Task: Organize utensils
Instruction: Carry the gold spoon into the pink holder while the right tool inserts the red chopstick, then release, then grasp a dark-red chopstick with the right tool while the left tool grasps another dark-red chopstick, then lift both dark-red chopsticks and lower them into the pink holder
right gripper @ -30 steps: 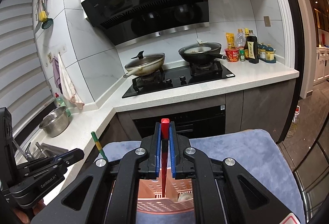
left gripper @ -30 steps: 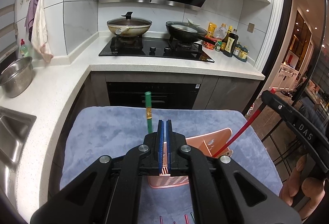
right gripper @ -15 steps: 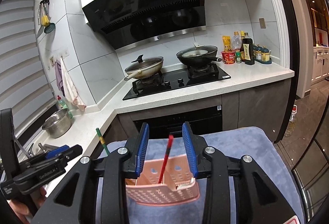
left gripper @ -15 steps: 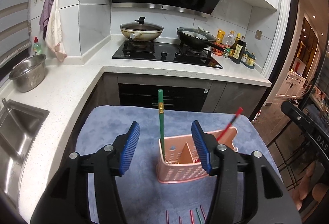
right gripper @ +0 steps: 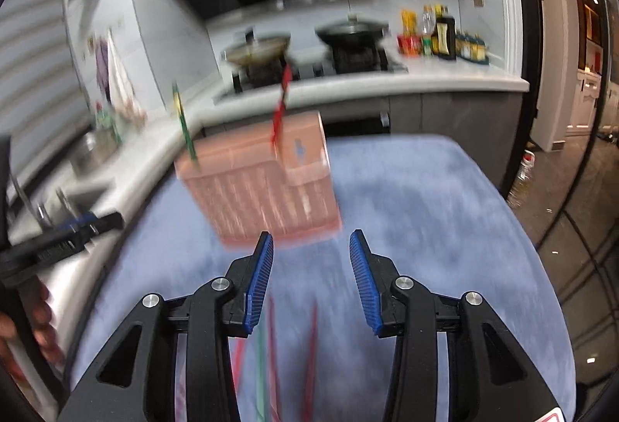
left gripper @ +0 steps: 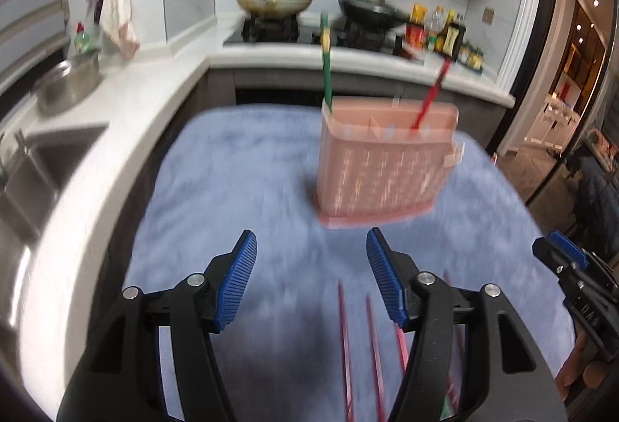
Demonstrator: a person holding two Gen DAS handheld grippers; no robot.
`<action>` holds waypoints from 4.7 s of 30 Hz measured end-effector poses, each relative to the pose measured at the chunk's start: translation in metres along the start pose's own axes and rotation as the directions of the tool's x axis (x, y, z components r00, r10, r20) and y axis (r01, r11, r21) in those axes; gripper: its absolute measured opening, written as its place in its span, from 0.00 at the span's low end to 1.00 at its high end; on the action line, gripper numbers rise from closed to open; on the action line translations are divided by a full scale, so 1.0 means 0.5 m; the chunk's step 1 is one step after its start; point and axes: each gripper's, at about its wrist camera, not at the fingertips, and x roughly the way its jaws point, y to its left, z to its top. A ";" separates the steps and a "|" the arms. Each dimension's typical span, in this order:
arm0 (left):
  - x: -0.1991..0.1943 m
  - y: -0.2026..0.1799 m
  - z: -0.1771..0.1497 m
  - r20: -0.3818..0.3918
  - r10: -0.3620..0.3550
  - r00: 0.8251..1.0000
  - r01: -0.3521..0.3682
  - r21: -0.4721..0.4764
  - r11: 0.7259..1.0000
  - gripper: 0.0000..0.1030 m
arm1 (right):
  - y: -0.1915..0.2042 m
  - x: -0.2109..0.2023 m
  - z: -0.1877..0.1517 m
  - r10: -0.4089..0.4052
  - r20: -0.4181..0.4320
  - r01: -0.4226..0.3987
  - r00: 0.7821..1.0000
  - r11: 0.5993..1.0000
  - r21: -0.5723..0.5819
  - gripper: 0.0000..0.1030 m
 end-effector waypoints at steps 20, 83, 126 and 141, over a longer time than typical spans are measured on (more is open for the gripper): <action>-0.008 0.004 -0.282 -0.227 0.015 0.974 -0.011 0.020 1.000 0.55 | 0.018 -0.018 -0.300 -0.064 -0.266 0.047 0.962 0.996 -0.069 0.31; -0.045 -0.050 -0.324 -0.221 0.004 0.975 0.030 0.149 0.988 0.07 | 0.008 -0.068 -0.339 -0.024 -0.277 0.010 0.960 0.999 -0.051 0.07; -0.223 -0.051 0.057 0.225 -0.029 0.974 0.007 0.099 0.995 0.07 | 0.011 -0.185 0.052 0.093 0.138 -0.091 0.986 0.996 -0.020 0.07; -0.272 -0.094 0.245 0.403 -0.097 0.910 0.050 0.126 0.991 0.07 | 0.022 -0.180 0.229 0.148 0.280 -0.148 0.949 0.989 -0.021 0.07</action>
